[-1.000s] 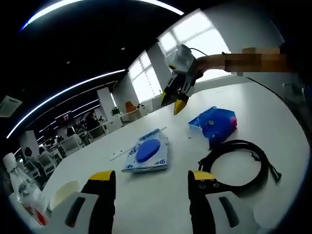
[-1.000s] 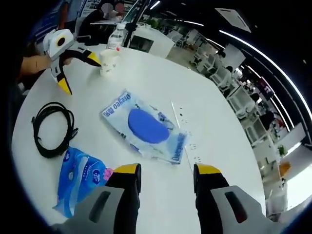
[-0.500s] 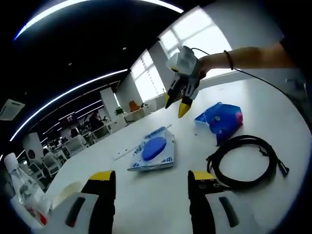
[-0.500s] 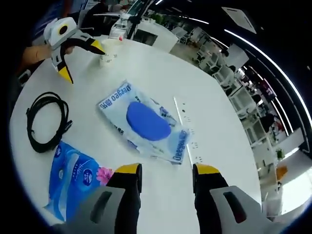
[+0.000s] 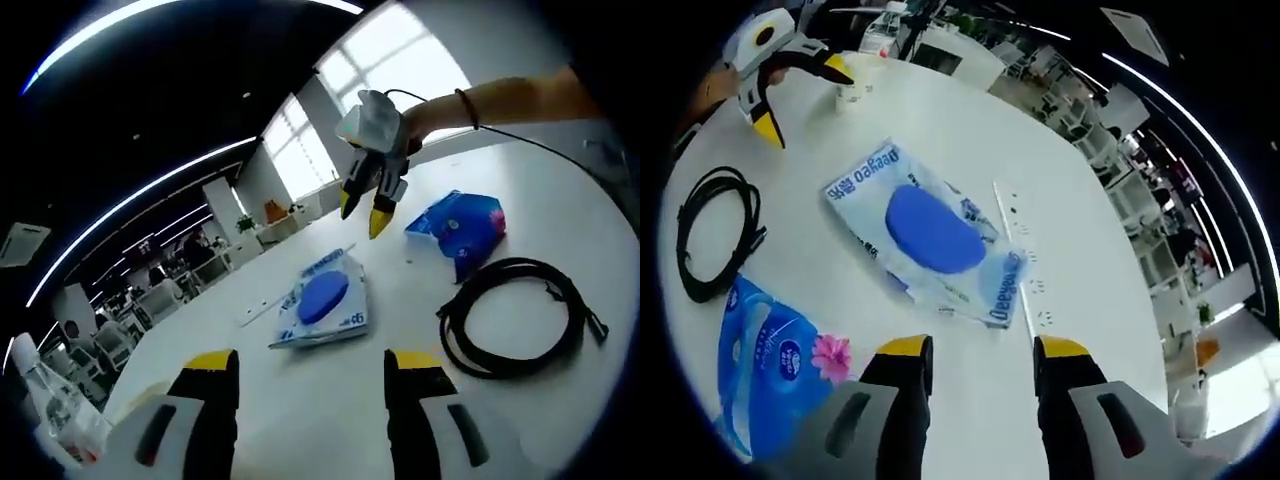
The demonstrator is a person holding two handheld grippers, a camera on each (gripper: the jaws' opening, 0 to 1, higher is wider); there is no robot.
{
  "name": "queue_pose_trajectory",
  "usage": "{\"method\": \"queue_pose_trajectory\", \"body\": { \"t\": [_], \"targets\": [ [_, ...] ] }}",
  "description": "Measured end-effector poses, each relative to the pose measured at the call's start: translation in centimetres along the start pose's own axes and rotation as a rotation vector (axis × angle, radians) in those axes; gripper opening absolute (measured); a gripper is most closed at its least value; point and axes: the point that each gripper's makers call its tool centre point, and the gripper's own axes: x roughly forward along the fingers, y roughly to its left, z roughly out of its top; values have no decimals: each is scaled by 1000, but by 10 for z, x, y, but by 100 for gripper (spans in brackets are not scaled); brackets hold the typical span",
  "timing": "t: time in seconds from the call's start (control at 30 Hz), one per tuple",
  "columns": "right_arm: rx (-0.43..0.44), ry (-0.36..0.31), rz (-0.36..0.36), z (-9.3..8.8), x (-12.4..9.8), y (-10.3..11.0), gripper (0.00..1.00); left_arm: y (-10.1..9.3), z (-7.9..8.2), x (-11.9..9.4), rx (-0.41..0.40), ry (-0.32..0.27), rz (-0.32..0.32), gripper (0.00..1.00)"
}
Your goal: Arrange the tabletop items into an orderly group along one side of the table until the central work area is clear of visible clutter.
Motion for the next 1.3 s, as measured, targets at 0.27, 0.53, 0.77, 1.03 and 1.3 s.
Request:
{"method": "queue_pose_trajectory", "body": {
  "t": [0.27, 0.53, 0.77, 1.03, 1.3],
  "targets": [
    [-29, 1, -1, 2, 6, 4, 38, 0, -2, 3, 27, 11, 7, 54],
    [-45, 5, -21, 0, 12, 6, 36, 0, 1, 10, 121, 28, 19, 54],
    [-54, 3, -20, 0, 15, 9, 36, -5, 5, 15, 224, 41, 18, 53],
    [-65, 5, -23, -2, 16, 8, 36, -5, 10, 17, 204, 27, 15, 50],
    [-142, -3, -71, 4, 18, 3, 33, -6, 9, 20, 262, 40, 24, 49]
  ]
}}
